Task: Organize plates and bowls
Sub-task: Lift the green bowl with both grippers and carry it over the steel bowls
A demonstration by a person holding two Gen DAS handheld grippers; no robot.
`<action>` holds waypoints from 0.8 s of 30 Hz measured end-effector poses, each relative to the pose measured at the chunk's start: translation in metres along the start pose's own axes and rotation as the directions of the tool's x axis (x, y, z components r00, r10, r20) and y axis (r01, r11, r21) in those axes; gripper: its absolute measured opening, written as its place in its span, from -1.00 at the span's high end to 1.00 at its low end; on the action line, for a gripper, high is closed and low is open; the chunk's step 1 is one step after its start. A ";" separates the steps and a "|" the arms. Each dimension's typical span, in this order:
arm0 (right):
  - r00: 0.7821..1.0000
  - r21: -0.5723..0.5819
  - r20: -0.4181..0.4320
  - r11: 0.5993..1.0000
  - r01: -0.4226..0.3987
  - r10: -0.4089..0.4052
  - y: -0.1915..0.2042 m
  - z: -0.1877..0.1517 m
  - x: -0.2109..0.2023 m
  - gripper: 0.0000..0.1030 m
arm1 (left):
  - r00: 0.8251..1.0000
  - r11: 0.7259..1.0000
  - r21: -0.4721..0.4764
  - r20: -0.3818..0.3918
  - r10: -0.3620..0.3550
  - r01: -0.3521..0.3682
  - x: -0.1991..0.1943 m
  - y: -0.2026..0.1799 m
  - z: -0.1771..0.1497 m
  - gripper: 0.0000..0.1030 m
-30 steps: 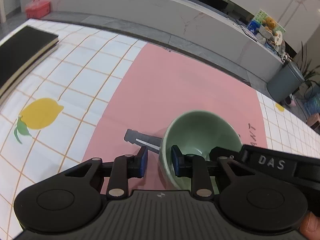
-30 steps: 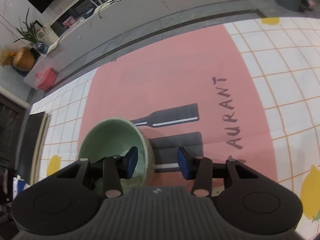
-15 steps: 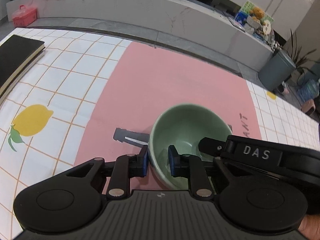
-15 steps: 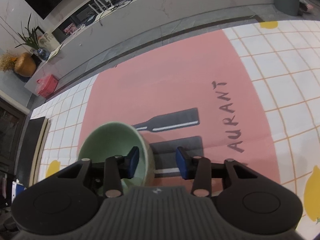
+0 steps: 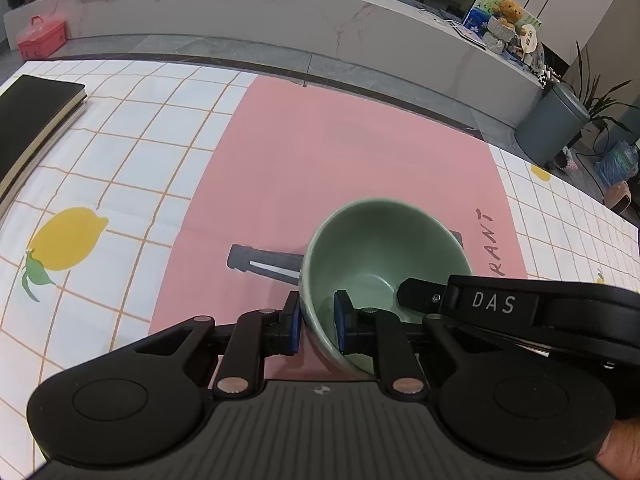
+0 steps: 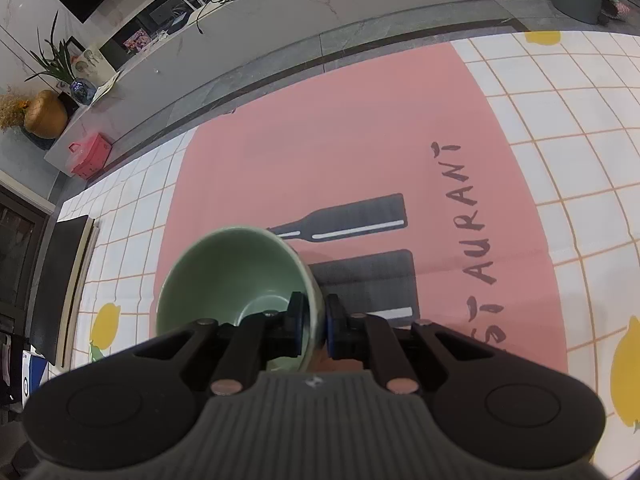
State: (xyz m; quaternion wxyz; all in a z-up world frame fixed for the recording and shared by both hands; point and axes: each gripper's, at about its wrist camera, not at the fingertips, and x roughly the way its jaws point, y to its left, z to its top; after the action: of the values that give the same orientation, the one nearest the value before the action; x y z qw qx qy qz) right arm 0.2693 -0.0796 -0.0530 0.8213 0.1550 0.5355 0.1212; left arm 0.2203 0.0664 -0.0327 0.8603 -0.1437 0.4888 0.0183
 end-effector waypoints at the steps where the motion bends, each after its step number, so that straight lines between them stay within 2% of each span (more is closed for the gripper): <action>1: 1.000 -0.001 0.001 1.000 0.002 -0.002 0.001 0.000 -0.001 0.84 | 1.000 1.000 -0.004 -0.001 -0.002 0.002 -0.001 0.000 0.000 0.64; 14: 0.999 -0.016 0.043 1.000 -0.006 0.007 0.005 -0.006 -0.035 0.84 | 0.999 1.000 -0.021 0.030 -0.012 0.013 -0.028 -0.001 -0.001 0.65; 24: 0.992 -0.008 0.124 1.000 -0.013 0.014 0.001 -0.021 -0.092 0.84 | 0.996 0.999 0.005 0.082 -0.046 0.045 -0.068 -0.019 -0.011 0.65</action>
State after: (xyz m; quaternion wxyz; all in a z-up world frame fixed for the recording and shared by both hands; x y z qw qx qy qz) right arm 0.2137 -0.1099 0.0170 0.8527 0.1630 0.4820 0.1188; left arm 0.1787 0.0529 0.0240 0.8801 -0.1528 0.4495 0.0039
